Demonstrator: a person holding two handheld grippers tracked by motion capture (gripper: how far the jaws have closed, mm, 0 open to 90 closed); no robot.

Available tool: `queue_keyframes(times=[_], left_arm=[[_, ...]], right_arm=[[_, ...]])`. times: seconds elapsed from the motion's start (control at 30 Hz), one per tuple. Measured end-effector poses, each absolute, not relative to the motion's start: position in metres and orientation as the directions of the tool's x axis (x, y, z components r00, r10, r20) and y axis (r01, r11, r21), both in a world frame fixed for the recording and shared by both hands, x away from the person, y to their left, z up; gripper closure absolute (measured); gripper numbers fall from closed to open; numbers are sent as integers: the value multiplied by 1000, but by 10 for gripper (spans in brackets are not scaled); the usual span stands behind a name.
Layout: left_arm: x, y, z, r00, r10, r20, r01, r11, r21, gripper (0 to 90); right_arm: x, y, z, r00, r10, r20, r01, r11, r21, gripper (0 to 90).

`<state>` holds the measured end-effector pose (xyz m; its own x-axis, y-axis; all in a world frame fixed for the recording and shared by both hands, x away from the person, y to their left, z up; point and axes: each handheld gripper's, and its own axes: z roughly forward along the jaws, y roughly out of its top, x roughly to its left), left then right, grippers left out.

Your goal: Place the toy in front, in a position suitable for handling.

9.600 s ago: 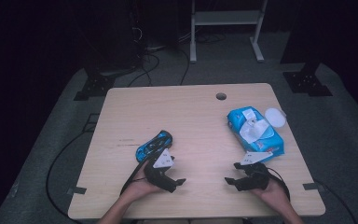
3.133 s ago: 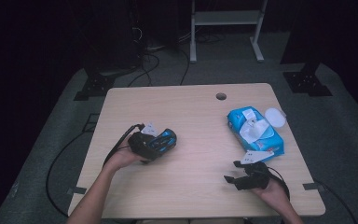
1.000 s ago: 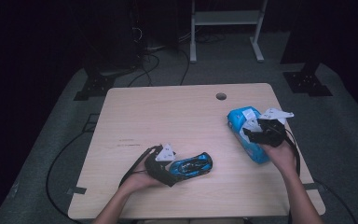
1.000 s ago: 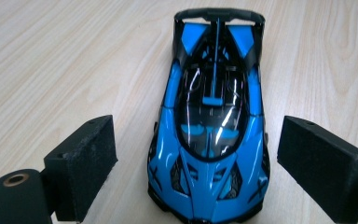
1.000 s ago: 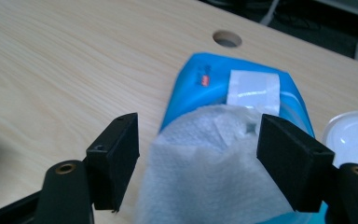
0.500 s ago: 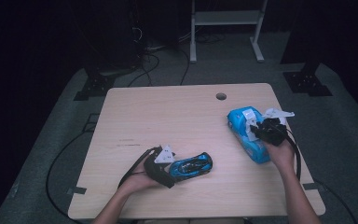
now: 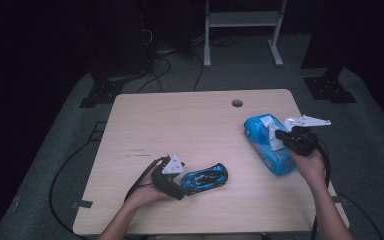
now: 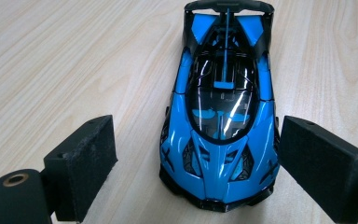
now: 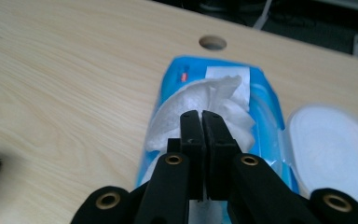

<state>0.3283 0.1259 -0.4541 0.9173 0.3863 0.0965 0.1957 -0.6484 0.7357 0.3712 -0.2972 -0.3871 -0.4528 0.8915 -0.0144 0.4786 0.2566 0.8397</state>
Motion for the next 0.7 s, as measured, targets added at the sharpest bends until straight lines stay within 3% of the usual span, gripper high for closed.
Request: queue_keyframes(times=[0.2, 0.33, 0.7], left_arm=[[327, 124, -454, 917, 387, 99, 193, -647, 738, 111], [327, 125, -454, 917, 385, 103, 190, -649, 736, 109], [328, 125, -456, 923, 373, 93, 190, -653, 733, 116]], right_arm=[[342, -295, -350, -527, 850, 30, 371, 198, 907, 874], [318, -277, -337, -613, 790, 25, 334, 230, 914, 873], [293, -196, -374, -827, 532, 179, 401, 338, 851, 869]])
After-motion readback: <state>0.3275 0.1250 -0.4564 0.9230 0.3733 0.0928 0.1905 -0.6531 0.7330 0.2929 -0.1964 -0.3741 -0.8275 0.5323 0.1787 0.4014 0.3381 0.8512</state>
